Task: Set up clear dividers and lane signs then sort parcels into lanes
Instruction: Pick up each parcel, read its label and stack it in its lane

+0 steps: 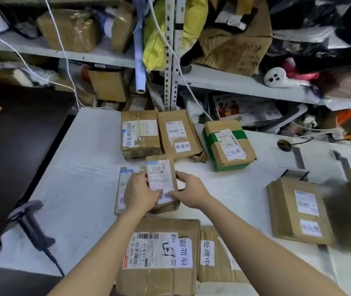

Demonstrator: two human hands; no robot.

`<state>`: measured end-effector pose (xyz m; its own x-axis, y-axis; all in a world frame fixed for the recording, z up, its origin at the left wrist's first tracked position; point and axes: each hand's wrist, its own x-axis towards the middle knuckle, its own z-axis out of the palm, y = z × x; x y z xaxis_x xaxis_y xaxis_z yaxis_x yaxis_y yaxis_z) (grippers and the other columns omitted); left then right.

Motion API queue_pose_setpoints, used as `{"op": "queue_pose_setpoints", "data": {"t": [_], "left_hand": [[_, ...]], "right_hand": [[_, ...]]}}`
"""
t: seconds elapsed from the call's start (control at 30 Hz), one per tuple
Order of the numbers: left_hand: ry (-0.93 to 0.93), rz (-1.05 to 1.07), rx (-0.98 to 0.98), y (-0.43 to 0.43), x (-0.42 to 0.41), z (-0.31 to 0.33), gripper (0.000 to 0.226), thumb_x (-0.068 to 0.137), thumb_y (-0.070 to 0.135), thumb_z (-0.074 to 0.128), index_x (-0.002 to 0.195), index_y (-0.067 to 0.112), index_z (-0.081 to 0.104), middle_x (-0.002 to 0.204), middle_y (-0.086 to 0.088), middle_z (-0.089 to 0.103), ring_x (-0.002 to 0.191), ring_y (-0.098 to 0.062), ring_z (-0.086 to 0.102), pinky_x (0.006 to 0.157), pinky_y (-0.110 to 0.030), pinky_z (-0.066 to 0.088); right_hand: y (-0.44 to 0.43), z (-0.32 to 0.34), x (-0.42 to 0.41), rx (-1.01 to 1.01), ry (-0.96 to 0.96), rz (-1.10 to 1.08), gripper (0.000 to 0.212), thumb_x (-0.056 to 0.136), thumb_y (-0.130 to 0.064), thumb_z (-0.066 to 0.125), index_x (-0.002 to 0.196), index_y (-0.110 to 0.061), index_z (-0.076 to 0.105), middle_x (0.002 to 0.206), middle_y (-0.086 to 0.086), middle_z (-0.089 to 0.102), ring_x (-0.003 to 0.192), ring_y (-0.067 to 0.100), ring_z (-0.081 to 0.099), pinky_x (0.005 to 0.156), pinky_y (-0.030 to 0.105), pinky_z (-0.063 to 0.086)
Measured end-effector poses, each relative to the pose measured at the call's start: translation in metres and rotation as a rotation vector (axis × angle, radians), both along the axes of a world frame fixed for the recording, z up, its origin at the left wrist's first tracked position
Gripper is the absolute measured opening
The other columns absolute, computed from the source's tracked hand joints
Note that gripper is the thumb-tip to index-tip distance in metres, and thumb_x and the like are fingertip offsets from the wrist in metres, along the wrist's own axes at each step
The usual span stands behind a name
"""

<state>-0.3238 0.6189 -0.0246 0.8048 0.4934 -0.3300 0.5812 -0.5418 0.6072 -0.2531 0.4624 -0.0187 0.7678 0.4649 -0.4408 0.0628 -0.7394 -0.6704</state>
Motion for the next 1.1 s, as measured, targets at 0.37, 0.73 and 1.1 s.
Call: {"op": "queue_pose_setpoints", "data": {"t": [0.37, 0.73, 1.1], "left_hand": [[-0.135, -0.013, -0.167, -0.008, -0.009, 0.009, 0.071, 0.077, 0.014, 0.083, 0.136, 0.036, 0.053, 0.108, 0.018, 0.063, 0.097, -0.003, 0.061, 0.082, -0.037, 0.056], [-0.338, -0.02, -0.455, -0.066, 0.023, 0.071, 0.068, 0.077, 0.004, 0.083, 0.137, 0.03, 0.063, 0.107, 0.011, 0.07, 0.104, -0.01, 0.065, 0.077, -0.034, 0.06], [-0.467, -0.186, -0.516, -0.207, 0.034, 0.148, 0.061, 0.083, 0.003, 0.078, 0.134, 0.035, 0.064, 0.113, 0.014, 0.074, 0.105, -0.007, 0.07, 0.085, -0.034, 0.061]], "right_hand": [[-0.012, 0.006, -0.024, 0.254, 0.108, -0.287, 0.069, 0.08, -0.008, 0.073, 0.141, -0.035, 0.057, 0.137, -0.014, 0.064, 0.106, 0.016, 0.073, 0.091, 0.04, 0.061], [-0.084, 0.087, -0.003, 0.344, -0.017, -0.364, 0.066, 0.084, -0.008, 0.075, 0.145, -0.025, 0.055, 0.126, -0.016, 0.067, 0.109, 0.01, 0.069, 0.089, 0.035, 0.061], [-0.237, 0.143, 0.01, 0.481, -0.117, -0.385, 0.078, 0.067, -0.027, 0.088, 0.139, -0.037, 0.06, 0.133, -0.018, 0.065, 0.118, 0.008, 0.065, 0.094, 0.043, 0.059]]}}
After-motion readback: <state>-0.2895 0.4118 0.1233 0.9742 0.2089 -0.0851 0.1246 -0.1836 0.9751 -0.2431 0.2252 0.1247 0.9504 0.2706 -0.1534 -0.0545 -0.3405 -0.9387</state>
